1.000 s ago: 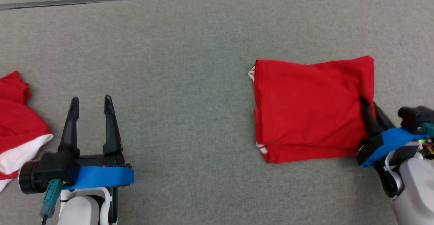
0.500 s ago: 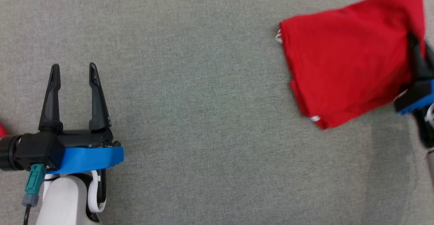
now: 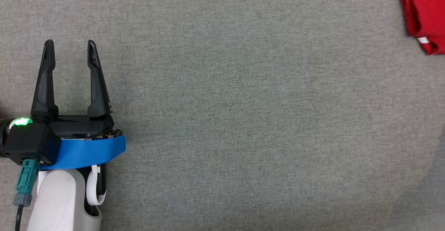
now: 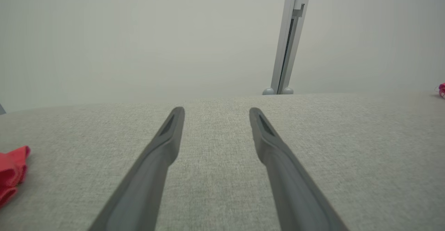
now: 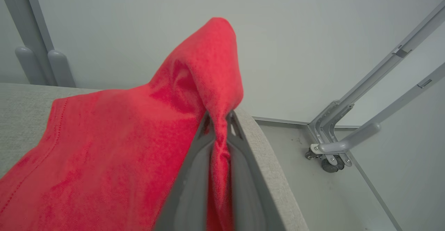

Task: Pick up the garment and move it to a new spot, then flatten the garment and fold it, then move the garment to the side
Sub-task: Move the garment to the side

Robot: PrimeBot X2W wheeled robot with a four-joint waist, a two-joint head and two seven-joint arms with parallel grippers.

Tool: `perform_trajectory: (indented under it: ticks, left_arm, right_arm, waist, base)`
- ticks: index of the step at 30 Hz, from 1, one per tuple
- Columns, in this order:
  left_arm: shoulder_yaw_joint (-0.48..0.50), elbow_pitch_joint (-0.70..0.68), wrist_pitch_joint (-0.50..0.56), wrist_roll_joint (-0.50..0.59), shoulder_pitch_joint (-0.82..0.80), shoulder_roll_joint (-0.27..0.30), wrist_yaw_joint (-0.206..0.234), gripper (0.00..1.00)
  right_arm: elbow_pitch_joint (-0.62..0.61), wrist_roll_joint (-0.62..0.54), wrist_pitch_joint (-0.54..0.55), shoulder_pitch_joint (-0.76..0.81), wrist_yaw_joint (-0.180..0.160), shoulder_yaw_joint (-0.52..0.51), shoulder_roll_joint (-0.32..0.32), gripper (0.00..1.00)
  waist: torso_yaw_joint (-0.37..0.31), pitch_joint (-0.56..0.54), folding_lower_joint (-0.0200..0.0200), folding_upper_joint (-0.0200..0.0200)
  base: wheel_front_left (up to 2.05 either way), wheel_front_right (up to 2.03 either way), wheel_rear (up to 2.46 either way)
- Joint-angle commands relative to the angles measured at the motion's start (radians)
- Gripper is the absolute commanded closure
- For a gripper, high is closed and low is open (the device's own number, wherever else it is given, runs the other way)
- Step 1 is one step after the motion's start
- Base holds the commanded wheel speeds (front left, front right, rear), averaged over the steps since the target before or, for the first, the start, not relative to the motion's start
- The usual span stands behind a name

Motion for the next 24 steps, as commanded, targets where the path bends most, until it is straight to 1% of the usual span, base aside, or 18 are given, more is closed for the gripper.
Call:
perform_trajectory:
  ticks: [1, 7, 8, 9, 10, 16, 20, 23, 24]
  left_arm:
    - [-0.001, -0.005, -0.002, 0.006, -0.021, 0.003, 0.004, 0.00]
    - [-0.005, -0.010, 0.002, 0.005, -0.027, 0.006, 0.010, 0.00]
    - [-0.007, -0.010, 0.003, 0.005, -0.027, 0.006, 0.011, 0.00]
    - [-0.008, -0.011, 0.002, 0.005, -0.029, 0.007, 0.011, 0.00]
    - [-0.008, -0.011, 0.002, 0.005, -0.030, 0.007, 0.012, 0.00]
    - [-0.009, 0.005, -0.005, -0.004, -0.012, 0.007, 0.019, 0.00]
    - [-0.003, 0.032, -0.015, -0.016, 0.019, 0.003, 0.023, 0.00]
    - [0.003, 0.053, -0.023, -0.026, 0.047, 0.000, 0.024, 0.00]
    - [0.004, 0.062, -0.026, -0.028, 0.056, -0.001, 0.025, 0.00]
  right_arm:
    - [0.012, -0.012, 0.001, -0.020, 0.000, -0.003, -0.015, 1.00]
    - [0.108, -0.039, 0.009, -0.089, 0.000, 0.011, -0.045, 1.00]
    - [0.126, -0.043, 0.010, -0.100, 0.000, 0.013, -0.047, 0.73]
    - [0.142, -0.049, 0.004, -0.110, 0.000, 0.016, -0.046, 0.52]
    - [0.155, -0.054, -0.003, -0.119, 0.000, 0.018, -0.042, 0.00]
    - [0.214, -0.076, -0.081, -0.146, 0.000, 0.018, -0.009, 0.00]
    - [0.219, -0.071, -0.146, -0.116, 0.000, 0.039, 0.036, 0.00]
    - [0.198, -0.052, -0.175, -0.079, 0.000, 0.062, 0.093, 0.00]
    - [0.186, -0.047, -0.181, -0.062, 0.000, 0.076, 0.101, 0.00]
  waist:
    - [0.008, 0.008, -0.0001, 0.0000]
    - [0.013, 0.022, -0.0001, 0.0000]
    - [0.013, 0.024, -0.0001, 0.0000]
    - [0.014, 0.025, -0.0001, 0.0000]
    - [0.015, 0.025, -0.0001, 0.0000]
    - [0.017, -0.008, -0.0001, 0.0000]
    - [0.016, -0.064, -0.0001, 0.0000]
    - [0.019, -0.119, -0.0001, 0.0000]
    - [0.022, -0.139, -0.0001, 0.0000]
  base:
    - [0.00, 0.00, 0.00]
    - [0.00, 0.00, 0.00]
    - [0.00, 0.00, 0.00]
    - [0.00, 0.00, 0.00]
    - [0.00, 0.00, 0.00]
    - [0.00, 0.00, 0.00]
    - [0.00, 0.00, 0.00]
    - [0.00, 0.00, 0.00]
    - [0.00, 0.00, 0.00]
